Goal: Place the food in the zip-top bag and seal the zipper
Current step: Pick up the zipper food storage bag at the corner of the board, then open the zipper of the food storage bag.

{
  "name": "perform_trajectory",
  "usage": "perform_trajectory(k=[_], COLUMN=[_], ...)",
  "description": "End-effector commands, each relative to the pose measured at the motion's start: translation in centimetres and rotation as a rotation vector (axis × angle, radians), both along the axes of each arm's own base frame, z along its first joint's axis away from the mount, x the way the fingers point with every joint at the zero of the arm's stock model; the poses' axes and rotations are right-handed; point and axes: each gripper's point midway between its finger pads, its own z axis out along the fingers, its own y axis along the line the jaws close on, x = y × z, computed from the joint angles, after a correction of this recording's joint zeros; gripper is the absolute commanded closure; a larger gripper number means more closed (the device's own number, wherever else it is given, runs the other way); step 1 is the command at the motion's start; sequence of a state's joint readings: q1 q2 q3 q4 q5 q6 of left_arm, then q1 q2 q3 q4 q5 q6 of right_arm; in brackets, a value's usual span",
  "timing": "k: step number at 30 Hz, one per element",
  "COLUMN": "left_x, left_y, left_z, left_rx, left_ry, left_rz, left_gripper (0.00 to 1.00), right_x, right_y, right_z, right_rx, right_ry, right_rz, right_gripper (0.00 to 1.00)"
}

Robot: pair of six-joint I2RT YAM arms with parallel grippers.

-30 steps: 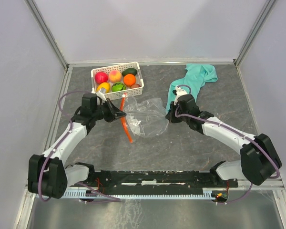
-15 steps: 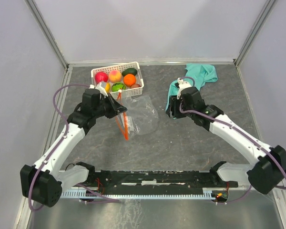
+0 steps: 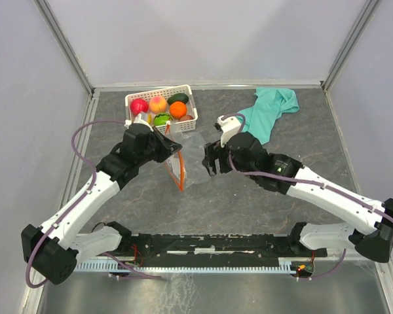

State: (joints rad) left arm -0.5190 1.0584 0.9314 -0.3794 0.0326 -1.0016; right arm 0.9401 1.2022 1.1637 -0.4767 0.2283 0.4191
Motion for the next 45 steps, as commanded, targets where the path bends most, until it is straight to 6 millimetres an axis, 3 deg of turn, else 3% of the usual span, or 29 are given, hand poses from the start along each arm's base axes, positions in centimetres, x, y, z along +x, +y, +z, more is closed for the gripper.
perform_trajectory(k=[1, 13, 17, 22, 25, 30, 33, 38, 45], left_x=[1.0, 1.0, 0.9, 0.8, 0.6, 0.4, 0.3, -0.2, -2.5], left_y=[-0.7, -1.6, -1.6, -1.8, -1.8, -1.9, -2.1, -1.8, -0.3], left_z=[3.4, 3.8, 3.6, 3.6, 3.2, 2.3, 2.1, 2.6, 3.2], left_rx=[-0.159, -0.28, -0.295, -0.294, -0.285, -0.272, -0.261, -0.231, -0.159], left_ry=[0.0, 0.046, 0.051, 0.052, 0.054, 0.072, 0.072, 0.055, 0.059], left_rz=[0.107, 0.176, 0.18, 0.167, 0.161, 0.148, 0.132, 0.109, 0.08], left_gripper=[0.97, 0.97, 0.97, 0.97, 0.97, 0.97, 0.96, 0.8, 0.58], right_x=[-0.1, -1.2, -0.3, 1.3, 1.5, 1.6, 1.7, 1.7, 1.6], right_y=[1.8, 8.1, 8.2, 6.0, 5.3, 4.9, 4.7, 4.5, 4.5], right_z=[4.8, 3.8, 2.2, 0.0, -0.6, -1.1, -1.4, -1.8, -2.3], right_rx=[0.043, -0.034, -0.079, -0.188, -0.219, -0.257, -0.275, -0.294, -0.286], right_ry=[-0.183, -0.271, -0.283, -0.297, -0.306, -0.313, -0.313, -0.313, -0.302], right_rz=[-0.02, 0.035, -0.02, -0.171, -0.2, -0.206, -0.207, -0.212, -0.216], right_gripper=[0.15, 0.04, 0.05, 0.08, 0.16, 0.38, 0.6, 0.96, 0.98])
